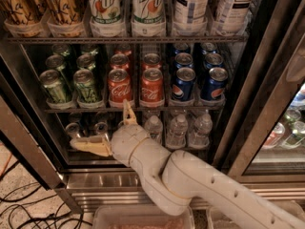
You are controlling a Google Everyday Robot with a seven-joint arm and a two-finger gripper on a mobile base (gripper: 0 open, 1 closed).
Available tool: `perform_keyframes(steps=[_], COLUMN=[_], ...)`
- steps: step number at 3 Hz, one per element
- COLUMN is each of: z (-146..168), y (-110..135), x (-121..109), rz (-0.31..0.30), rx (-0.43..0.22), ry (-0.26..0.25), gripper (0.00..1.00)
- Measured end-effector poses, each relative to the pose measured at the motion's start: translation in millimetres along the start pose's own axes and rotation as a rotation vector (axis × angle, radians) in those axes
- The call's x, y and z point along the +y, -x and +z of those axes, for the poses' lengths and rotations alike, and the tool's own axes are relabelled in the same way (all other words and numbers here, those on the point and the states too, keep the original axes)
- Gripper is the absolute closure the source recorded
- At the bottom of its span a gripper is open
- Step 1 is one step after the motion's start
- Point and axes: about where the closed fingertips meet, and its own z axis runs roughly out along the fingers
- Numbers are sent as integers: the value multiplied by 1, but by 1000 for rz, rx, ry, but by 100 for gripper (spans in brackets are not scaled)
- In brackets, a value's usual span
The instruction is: Pick green can from middle shelf of fridge
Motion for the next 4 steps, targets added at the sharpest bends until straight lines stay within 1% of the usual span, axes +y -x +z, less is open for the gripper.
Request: perform_keyframes(steps=[1, 3, 4], z=[15, 32, 38], y=[5, 12, 6], x=[9, 27, 21], rz=[-2, -32, -13], rx=[-29, -49, -50], ry=[-25, -33, -69], gripper=[0, 0, 0])
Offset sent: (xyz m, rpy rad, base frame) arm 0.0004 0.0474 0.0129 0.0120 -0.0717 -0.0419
